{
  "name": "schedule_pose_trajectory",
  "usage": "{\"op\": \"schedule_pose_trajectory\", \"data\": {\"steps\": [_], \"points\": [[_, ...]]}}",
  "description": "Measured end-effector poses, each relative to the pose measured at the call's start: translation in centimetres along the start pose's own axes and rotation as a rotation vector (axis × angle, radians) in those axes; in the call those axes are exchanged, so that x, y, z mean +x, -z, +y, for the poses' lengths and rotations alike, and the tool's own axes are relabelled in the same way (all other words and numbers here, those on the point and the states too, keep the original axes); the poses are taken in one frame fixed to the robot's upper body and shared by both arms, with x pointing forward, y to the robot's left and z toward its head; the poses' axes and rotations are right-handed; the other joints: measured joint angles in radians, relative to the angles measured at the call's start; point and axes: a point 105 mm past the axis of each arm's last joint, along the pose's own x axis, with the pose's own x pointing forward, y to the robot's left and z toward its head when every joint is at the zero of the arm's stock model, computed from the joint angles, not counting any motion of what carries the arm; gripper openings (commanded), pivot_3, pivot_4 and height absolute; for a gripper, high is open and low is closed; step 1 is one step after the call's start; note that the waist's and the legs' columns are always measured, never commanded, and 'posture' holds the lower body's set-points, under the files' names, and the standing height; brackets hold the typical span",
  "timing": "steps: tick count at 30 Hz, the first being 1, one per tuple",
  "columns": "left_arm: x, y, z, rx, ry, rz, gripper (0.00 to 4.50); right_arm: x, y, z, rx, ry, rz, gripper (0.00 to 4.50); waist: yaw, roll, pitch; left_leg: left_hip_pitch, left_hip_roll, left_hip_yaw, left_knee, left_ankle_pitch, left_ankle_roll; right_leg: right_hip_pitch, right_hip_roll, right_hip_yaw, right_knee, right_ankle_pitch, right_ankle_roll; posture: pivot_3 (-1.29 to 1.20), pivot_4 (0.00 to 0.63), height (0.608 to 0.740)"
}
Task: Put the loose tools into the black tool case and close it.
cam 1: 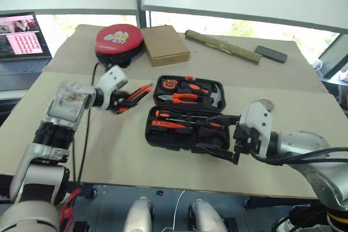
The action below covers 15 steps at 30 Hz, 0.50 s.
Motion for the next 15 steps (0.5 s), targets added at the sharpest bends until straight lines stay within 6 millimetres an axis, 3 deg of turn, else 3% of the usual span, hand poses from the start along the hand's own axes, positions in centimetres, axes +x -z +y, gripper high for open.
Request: {"op": "schedule_pose_trajectory", "data": {"steps": [2, 7, 15], "points": [[0.5, -1.4, -2.0, 0.087, 0.141, -0.037, 1.63, -0.1, 0.1, 0.0, 0.011, 0.001, 0.002, 4.50, -0.003, 0.000, 0.000, 0.000, 0.000, 0.000, 0.000, 0.000, 0.000, 0.000, 0.000, 0.000, 0.000, 0.000, 0.000, 0.00, 0.150, 0.740], [2.5, 0.0, -6.2, 0.206, 0.419, 0.068, 1.63, -0.3, 1.0, 0.2, 0.039, 0.006, 0.029, 4.50, -0.008, 0.001, 0.000, 0.001, 0.001, -0.001, 0.000, 0.000, 0.000, 0.000, 0.002, 0.000, 0.001, 0.000, 0.000, 0.00, 0.150, 0.740], [4.5, 1.7, -8.7, 0.311, 0.592, 0.204, 1.63, -1.3, 2.4, 0.6, 0.084, 0.069, 0.068, 4.50, -0.004, 0.001, 0.000, 0.000, 0.000, -0.001, 0.000, 0.000, 0.000, 0.000, 0.002, 0.001, 0.000, 0.000, 0.000, 0.00, 0.150, 0.740]]}}
